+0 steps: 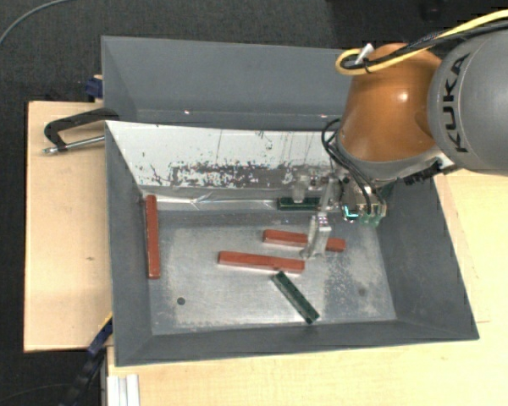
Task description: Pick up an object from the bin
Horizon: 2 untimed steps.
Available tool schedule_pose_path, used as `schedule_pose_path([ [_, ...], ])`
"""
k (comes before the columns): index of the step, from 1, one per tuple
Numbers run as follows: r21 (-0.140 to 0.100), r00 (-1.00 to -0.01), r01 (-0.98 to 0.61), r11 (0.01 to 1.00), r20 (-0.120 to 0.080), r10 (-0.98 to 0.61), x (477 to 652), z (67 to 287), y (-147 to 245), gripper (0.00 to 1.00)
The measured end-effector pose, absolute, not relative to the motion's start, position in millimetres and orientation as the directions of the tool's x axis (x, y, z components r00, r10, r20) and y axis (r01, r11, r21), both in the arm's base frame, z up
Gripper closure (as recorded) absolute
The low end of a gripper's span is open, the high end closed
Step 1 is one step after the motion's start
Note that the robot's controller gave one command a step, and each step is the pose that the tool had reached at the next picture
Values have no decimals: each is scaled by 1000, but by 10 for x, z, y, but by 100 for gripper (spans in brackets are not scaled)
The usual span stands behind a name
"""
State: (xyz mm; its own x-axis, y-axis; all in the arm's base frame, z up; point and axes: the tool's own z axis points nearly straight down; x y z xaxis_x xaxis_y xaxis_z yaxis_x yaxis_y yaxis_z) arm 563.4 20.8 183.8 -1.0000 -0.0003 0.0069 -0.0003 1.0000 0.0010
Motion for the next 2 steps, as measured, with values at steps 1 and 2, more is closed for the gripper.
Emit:
schedule_pose_path([
  [1,1,-999,37,999,7,37,5690,668,23,0],
  [2,2,-999,36,999,-7,36,5733,747,29,100],
])
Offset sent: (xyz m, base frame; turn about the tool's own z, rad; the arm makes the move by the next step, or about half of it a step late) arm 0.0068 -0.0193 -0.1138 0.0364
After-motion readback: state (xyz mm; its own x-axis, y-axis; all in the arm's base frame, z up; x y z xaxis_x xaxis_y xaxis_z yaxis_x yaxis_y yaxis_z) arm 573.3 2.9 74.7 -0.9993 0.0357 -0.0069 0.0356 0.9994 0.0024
